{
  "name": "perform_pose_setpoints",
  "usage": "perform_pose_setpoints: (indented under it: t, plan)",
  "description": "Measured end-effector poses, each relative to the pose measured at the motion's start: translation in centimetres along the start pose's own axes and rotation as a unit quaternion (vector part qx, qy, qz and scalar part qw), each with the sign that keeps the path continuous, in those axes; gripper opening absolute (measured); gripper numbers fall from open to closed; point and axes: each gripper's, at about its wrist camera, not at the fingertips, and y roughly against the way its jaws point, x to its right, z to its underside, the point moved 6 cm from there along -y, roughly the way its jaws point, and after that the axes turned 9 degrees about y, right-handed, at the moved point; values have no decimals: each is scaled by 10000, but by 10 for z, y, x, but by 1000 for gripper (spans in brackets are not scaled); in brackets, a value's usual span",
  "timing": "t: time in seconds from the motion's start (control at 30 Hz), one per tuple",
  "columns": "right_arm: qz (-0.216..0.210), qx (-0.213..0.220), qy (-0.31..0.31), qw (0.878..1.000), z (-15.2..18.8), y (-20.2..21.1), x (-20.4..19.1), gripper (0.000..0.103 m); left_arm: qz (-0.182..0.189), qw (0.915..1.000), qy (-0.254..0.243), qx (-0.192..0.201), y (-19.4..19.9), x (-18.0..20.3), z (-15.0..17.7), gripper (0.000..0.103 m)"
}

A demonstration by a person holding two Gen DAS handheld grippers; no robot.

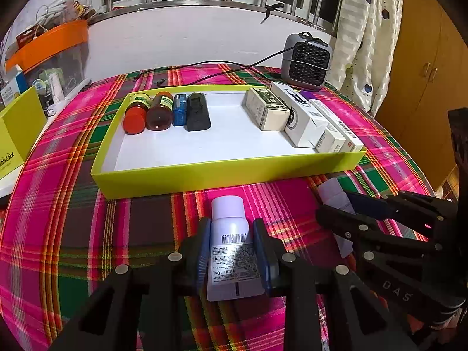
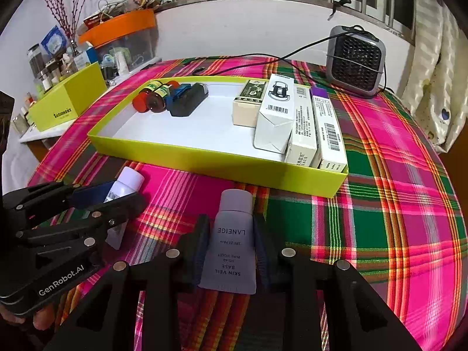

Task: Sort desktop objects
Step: 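Lift the white tube and the white bottle with both tools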

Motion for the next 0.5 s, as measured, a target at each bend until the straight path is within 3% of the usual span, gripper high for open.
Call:
perform_pose_setpoints:
  t: [0.2,0.5]
  plan:
    - [53,-26,22,10000,1,0,0,32,-91,10000,-1,10,-1,2,0,31]
    - [36,-25,-7,10000,0,-1,0,32,-15,10000,-89,-23,-2,7,1,42]
